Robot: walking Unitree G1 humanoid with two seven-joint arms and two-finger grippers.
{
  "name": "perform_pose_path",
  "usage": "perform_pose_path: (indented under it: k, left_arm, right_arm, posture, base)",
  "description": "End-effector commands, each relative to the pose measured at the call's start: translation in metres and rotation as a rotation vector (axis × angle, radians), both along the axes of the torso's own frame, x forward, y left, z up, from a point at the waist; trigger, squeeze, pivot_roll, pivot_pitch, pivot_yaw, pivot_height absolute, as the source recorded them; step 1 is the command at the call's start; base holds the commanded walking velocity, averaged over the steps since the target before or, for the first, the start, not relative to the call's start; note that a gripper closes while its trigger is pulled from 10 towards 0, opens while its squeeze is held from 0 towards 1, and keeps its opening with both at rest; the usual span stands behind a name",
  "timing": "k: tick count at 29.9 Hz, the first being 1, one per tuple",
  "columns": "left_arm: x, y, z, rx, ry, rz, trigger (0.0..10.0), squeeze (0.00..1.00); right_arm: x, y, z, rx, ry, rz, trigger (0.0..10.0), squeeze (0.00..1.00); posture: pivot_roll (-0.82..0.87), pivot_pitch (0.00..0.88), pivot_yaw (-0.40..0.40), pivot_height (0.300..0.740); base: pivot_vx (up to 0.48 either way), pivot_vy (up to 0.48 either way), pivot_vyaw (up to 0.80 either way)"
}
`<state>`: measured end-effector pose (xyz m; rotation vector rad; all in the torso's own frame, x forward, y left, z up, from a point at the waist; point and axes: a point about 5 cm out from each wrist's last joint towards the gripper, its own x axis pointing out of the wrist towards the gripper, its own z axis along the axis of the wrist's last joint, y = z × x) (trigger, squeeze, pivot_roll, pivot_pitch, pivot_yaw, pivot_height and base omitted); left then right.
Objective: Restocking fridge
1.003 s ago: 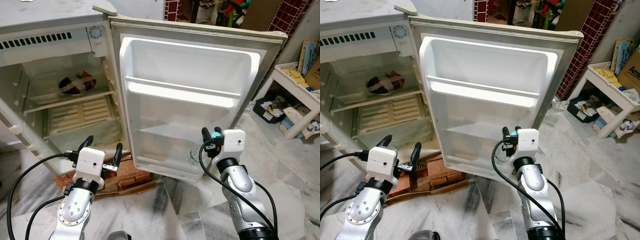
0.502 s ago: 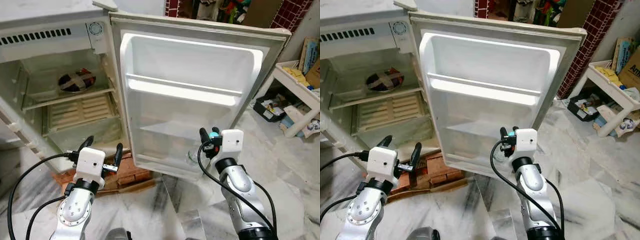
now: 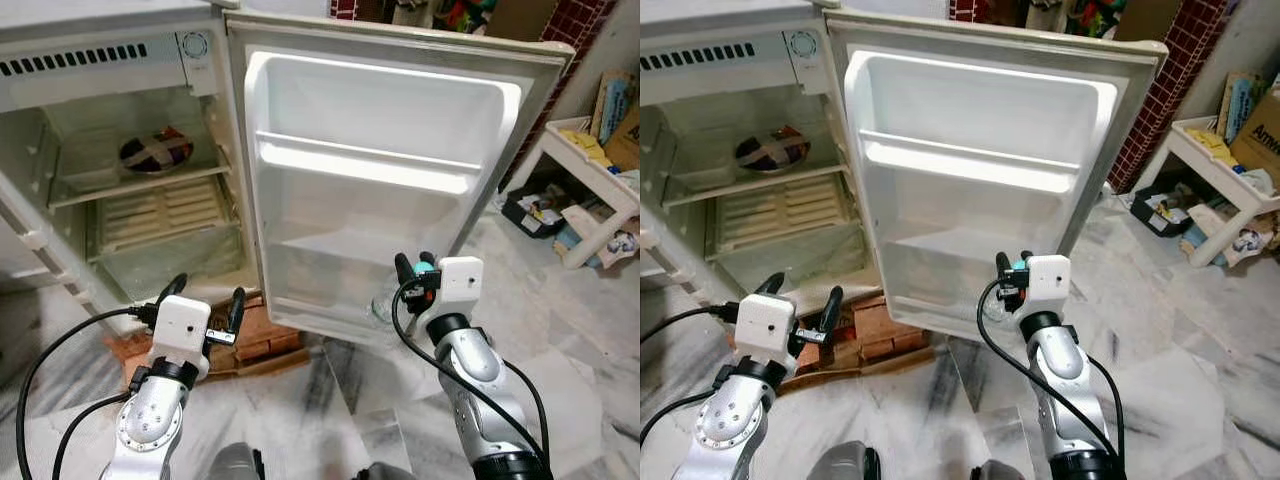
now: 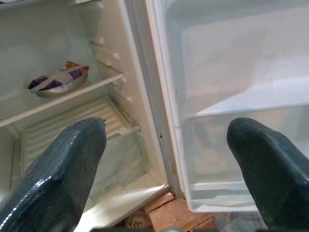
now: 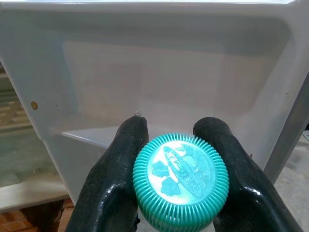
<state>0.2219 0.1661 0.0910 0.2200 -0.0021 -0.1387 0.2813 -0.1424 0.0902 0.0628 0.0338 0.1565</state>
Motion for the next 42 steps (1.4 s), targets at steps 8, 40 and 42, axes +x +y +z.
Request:
perform_pose_path:
  k: [8, 40, 42]
  left_arm:
    - [0.002, 0.000, 0.000, 0.007, -0.004, 0.009, 10.0, 0.00]
    - [0.007, 0.009, -0.001, 0.034, -0.003, 0.072, 10.0, 0.00]
    - [0.007, 0.009, -0.001, 0.034, -0.003, 0.073, 10.0, 0.00]
  right_arm:
    - [0.005, 0.001, 0.008, 0.001, -0.039, 0.005, 10.0, 0.00]
    - [0.016, 0.003, 0.015, 0.014, -0.074, 0.017, 10.0, 0.00]
    - [0.016, 0.004, 0.016, 0.022, -0.077, 0.029, 10.0, 0.00]
  posture:
    - [0.09, 0.083, -0.044, 0.617]
    - [0.09, 0.085, -0.047, 0.617]
    - [0.09, 0.086, -0.048, 0.617]
  base:
    - [0.000, 0.000, 0.00]
    - [0.095, 0.000, 0.00]
    - [0.287, 0.000, 0.00]
